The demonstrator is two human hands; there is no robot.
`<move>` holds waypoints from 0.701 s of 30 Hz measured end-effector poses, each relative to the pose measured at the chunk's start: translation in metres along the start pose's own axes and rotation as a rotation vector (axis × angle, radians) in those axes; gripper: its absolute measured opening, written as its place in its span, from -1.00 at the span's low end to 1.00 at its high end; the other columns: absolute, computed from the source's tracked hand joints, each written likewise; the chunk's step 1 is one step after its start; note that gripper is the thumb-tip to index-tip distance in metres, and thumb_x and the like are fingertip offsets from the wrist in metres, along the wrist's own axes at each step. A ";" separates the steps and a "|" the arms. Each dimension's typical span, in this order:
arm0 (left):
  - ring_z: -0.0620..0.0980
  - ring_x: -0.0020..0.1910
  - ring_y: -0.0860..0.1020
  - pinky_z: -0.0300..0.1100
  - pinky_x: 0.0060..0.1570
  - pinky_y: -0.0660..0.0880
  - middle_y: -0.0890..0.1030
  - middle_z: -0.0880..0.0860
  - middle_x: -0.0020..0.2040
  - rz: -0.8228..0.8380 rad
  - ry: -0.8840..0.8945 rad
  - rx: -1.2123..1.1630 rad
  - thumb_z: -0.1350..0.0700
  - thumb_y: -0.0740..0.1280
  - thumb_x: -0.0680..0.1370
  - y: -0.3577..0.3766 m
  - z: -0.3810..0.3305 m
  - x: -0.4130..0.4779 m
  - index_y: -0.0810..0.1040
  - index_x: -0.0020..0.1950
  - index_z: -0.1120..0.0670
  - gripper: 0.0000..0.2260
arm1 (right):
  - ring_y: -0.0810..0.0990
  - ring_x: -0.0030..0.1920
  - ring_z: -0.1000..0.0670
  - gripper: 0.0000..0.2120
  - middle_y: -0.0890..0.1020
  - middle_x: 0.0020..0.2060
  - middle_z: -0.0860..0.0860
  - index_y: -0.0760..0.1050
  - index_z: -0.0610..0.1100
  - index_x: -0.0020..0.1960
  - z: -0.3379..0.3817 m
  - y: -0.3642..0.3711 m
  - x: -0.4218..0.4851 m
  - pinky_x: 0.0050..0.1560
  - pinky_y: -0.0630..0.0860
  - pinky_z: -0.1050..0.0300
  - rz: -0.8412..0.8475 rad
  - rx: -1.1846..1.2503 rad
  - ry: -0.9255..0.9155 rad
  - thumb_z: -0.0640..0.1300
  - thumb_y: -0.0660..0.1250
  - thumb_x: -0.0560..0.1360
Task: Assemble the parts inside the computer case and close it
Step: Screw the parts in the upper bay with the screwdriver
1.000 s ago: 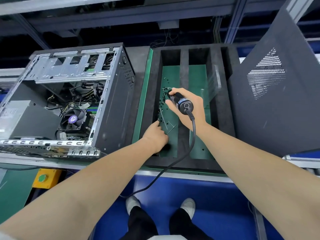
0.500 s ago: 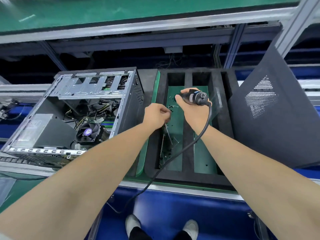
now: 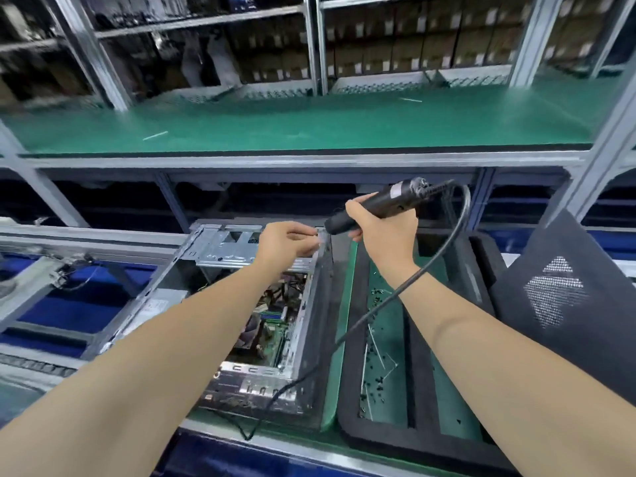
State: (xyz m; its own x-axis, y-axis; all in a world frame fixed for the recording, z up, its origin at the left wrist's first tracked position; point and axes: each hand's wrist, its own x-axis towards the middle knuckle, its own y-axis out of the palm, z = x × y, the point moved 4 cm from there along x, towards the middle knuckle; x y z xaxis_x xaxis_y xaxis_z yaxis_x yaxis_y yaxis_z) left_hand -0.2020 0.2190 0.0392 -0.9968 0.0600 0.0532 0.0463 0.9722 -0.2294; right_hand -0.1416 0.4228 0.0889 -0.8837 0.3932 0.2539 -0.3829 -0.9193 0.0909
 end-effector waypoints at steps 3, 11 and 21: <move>0.12 -0.12 0.73 -0.15 -0.06 0.66 0.74 0.15 -0.16 0.036 0.064 -0.031 0.32 0.52 0.47 -0.028 0.007 0.003 0.73 -0.01 0.11 -0.85 | 0.70 -0.43 -0.15 -0.98 0.74 -0.31 -0.02 0.71 0.01 -0.21 0.011 0.028 -0.005 -0.25 0.71 -0.20 0.023 -0.027 -0.018 -0.06 0.53 0.38; 0.06 -0.11 0.71 -0.22 -0.06 0.61 0.72 0.11 -0.18 0.062 0.067 -0.142 0.32 0.45 0.52 -0.077 0.041 0.016 0.75 -0.08 0.01 -0.80 | 0.69 -0.44 -0.12 -0.95 0.74 -0.32 0.00 0.70 0.10 -0.23 0.015 0.085 -0.024 -0.31 0.69 -0.04 -0.007 -0.077 -0.016 -0.04 0.53 0.34; -0.06 -0.18 0.63 -0.28 -0.12 0.58 0.70 0.06 -0.18 0.263 -0.045 -0.267 0.31 0.27 0.66 -0.099 0.065 0.024 0.68 0.02 0.19 -0.82 | 0.68 -0.44 -0.14 -0.96 0.74 -0.30 -0.03 0.71 0.05 -0.25 0.016 0.124 -0.031 -0.37 0.66 0.01 -0.021 -0.149 0.011 -0.08 0.54 0.34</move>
State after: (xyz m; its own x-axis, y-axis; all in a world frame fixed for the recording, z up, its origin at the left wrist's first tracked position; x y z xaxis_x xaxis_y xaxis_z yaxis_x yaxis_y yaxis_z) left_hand -0.2346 0.1092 0.0000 -0.9500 0.3116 -0.0181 0.3109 0.9499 0.0325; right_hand -0.1575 0.2963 0.1077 -0.8778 0.4129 0.2428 -0.4361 -0.8986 -0.0486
